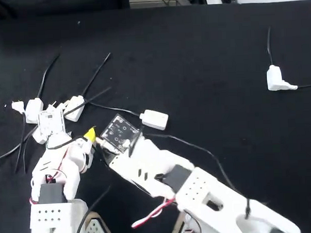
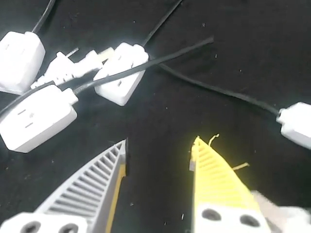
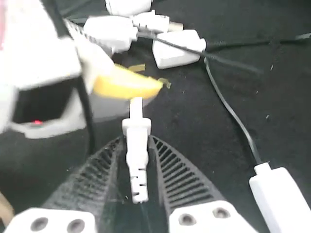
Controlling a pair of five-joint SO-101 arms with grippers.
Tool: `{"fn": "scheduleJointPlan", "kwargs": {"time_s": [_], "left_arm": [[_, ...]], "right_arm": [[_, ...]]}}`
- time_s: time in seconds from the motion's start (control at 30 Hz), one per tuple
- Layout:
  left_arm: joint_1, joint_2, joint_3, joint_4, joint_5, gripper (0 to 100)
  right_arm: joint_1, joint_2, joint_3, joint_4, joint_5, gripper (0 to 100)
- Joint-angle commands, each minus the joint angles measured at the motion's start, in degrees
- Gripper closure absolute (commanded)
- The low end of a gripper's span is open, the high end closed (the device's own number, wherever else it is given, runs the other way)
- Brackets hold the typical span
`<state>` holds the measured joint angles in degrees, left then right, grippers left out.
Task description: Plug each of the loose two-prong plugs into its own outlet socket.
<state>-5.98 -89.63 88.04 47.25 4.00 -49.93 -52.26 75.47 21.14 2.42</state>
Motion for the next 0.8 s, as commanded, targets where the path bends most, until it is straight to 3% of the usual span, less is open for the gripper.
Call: {"fn": "scheduleJointPlan", "kwargs": {"time_s": [0.0, 0.37, 0.6, 0.77], "left_arm": [[-0.22, 0.09, -0.75, -0.62, 0.44, 78], [-0.22, 0.0, -3.47, -0.7, 0.62, 78], [0.04, 0.0, -6.81, -0.7, 5.71, 78], [5.93, 0.09, -4.18, -0.7, 2.37, 78]], "right_arm": [[-1.14, -4.44, 0.4, 0.35, -0.26, 98.8], [-1.14, 0.57, 0.66, -2.64, -0.62, 98.8], [-1.23, 7.43, 0.13, -7.12, -0.62, 98.8], [-1.23, 7.43, -0.84, -6.77, -0.62, 98.8]]}}
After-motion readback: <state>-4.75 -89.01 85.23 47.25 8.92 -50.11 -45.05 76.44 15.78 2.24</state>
